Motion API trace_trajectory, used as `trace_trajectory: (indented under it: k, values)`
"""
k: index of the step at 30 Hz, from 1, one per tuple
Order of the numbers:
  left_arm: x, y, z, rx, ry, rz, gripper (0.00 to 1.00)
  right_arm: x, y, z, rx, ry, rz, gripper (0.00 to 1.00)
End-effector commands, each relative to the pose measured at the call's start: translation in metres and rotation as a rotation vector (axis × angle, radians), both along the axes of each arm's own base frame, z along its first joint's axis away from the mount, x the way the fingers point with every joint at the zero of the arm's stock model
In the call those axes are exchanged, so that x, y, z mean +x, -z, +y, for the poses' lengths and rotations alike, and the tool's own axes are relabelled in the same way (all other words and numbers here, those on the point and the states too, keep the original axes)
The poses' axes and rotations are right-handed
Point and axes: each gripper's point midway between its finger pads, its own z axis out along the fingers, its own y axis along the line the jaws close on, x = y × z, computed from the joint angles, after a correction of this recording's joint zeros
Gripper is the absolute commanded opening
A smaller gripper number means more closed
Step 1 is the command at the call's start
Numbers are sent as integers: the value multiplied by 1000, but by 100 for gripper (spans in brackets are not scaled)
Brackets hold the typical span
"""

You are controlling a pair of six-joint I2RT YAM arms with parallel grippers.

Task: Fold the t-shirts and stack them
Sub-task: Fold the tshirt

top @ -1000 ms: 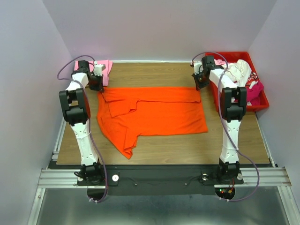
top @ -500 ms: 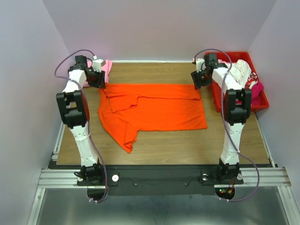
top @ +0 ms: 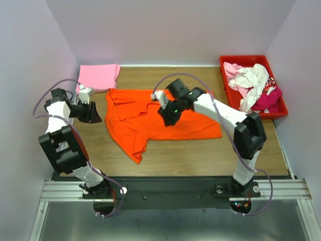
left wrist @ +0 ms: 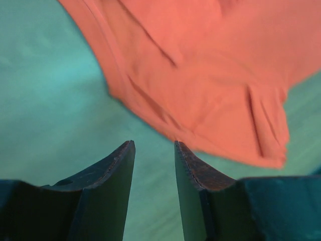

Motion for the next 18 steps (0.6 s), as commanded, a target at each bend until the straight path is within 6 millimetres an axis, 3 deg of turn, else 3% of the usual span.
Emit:
trace_trajectory:
  k: [1,3,10,14,18]
  values:
    - [-40,-4,-14,-117,62,5,48,-60,41,46,-56,-163,76,43]
    - [-51,-2,-8,-133,46,16,48,-85,55,69,-92,-232,69,45]
    - [-65,6,2,-143,11,42,48,-121,76,122,-139,-308,2,49]
    - [-66,7,0,-154,8,45,48,-122,82,146,-146,-297,-15,50]
    - [-67,5,0,-146,18,33,47,-118,93,158,-164,-265,-17,55]
